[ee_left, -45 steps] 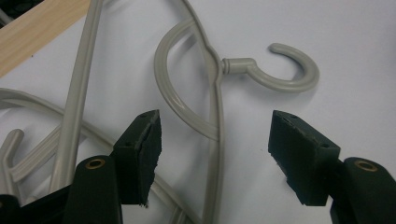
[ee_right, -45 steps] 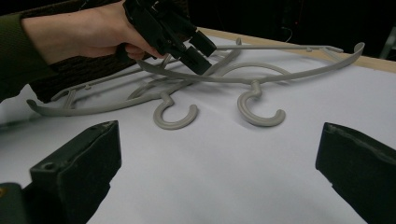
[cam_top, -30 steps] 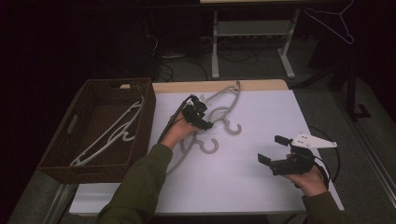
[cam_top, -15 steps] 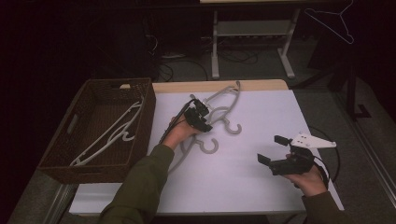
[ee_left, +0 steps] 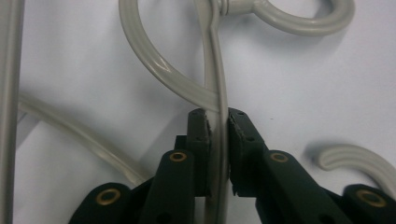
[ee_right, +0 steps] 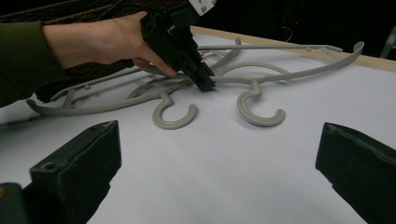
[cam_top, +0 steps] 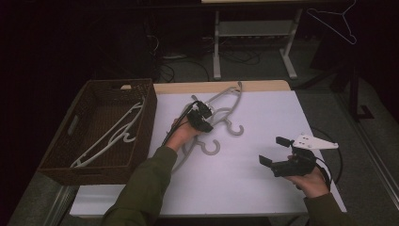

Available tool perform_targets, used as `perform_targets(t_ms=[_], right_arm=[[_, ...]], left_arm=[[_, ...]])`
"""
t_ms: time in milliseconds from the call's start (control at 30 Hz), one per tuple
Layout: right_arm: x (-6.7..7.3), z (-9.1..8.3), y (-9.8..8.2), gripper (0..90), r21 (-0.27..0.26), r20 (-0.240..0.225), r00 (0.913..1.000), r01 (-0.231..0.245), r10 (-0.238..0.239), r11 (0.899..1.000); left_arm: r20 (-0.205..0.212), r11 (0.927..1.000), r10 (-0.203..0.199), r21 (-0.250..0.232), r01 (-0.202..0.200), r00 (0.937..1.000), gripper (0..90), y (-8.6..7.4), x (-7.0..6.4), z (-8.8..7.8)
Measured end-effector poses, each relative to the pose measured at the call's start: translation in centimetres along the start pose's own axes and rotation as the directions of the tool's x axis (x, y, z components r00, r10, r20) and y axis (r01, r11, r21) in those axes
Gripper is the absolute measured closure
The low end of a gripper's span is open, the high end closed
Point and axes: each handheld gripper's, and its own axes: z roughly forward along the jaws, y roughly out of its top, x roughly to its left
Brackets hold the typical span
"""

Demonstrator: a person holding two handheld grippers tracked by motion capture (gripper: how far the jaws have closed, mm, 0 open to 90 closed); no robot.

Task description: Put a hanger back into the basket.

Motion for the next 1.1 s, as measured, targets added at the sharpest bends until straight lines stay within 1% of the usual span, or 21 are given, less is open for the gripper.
perform_targets(t_ms=[100, 233, 300, 333, 400, 567, 733, 767, 800, 833, 867, 933, 967, 1000, 1100], right_arm=[[0.0, 0.0, 0.0, 0.0, 0.000, 0.000, 1.0000, -0.001, 0.001, 1.000], [0.0, 0.0, 0.0, 0.0, 0.000, 0.000, 1.0000, -0.002, 0.002, 1.000], [0.0, 0.0, 0.0, 0.0, -0.001, 0.001, 1.0000, -0.002, 0.002, 1.000], [0.0, 0.0, 0.0, 0.0, -0.001, 0.001, 1.0000, -0.001, 0.001, 1.000], [0.0, 0.0, 0.0, 0.0, -0.001, 0.002, 1.0000, -0.002, 0.002, 1.000], [0.0, 0.0, 0.0, 0.0, -0.001, 0.002, 1.0000, -0.005, 0.005, 1.000], [0.0, 0.0, -0.1, 0.0, 0.001, 0.003, 1.0000, -0.007, 0.007, 1.000], [0.0, 0.0, -0.1, 0.0, 0.000, 0.004, 1.0000, -0.008, 0.008, 1.000], [0.0, 0.0, -0.1, 0.0, 0.000, 0.003, 1.0000, -0.007, 0.007, 1.000], [0.0, 0.0, -0.1, 0.0, 0.001, 0.004, 1.0000, -0.006, 0.006, 1.000], [0.0, 0.0, -0.1, 0.0, 0.000, 0.005, 1.0000, -0.007, 0.007, 1.000], [0.0, 0.0, -0.1, 0.0, 0.001, 0.005, 1.0000, -0.008, 0.008, 1.000], [0.0, 0.0, -0.1, 0.0, 0.001, 0.005, 1.0000, -0.008, 0.008, 1.000], [0.0, 0.0, -0.1, 0.0, 0.000, 0.006, 1.0000, -0.005, 0.005, 1.000], [0.0, 0.0, -0.1, 0.0, 0.001, 0.006, 0.9999, -0.008, 0.008, 1.000]], left_arm=[[-0.001, 1.0000, 0.005, 0.003, -0.005, 1.0000, 81.0, 0.1, -0.1, 0.0], [0.008, 0.9998, -0.011, -0.014, 0.011, 0.9999, 81.4, 0.1, -0.2, -0.3], [0.015, 0.9996, -0.016, -0.022, 0.016, 0.9998, 81.6, 0.2, -0.2, -0.7], [0.016, 0.9993, -0.024, -0.030, 0.025, 0.9996, 81.7, 0.3, -0.2, -0.9], [0.021, 0.9995, -0.019, -0.024, 0.020, 0.9996, 81.7, 0.4, -0.2, -1.5], [0.027, 0.9981, -0.023, -0.056, 0.025, 0.9994, 81.9, 0.6, -0.5, -2.8], [0.047, 0.9958, -0.030, -0.085, 0.034, 0.9984, 81.9, 0.8, -1.0, -4.0], [0.049, 0.9959, -0.021, -0.087, 0.025, 0.9986, 82.0, 0.8, -1.0, -4.3], [0.053, 0.9951, -0.024, -0.095, 0.029, 0.9983, 81.9, 0.9, -1.1, -4.5], [0.054, 0.9950, -0.017, -0.097, 0.022, 0.9984, 82.0, 0.9, -1.2, -5.0], [0.058, 0.9935, -0.030, -0.108, 0.036, 0.9979, 82.0, 1.0, -1.3, -5.1], [0.058, 0.9933, -0.021, -0.113, 0.028, 0.9981, 82.0, 1.1, -1.4, -5.9], [0.058, 0.9933, -0.021, -0.113, 0.028, 0.9981, 82.0, 1.1, -1.4, -5.9], [0.057, 0.9925, -0.018, -0.120, 0.025, 0.9982, 82.0, 1.1, -1.6, -6.6], [0.064, 0.9898, -0.024, -0.138, 0.033, 0.9977, 82.0, 1.2, -1.8, -7.7]])
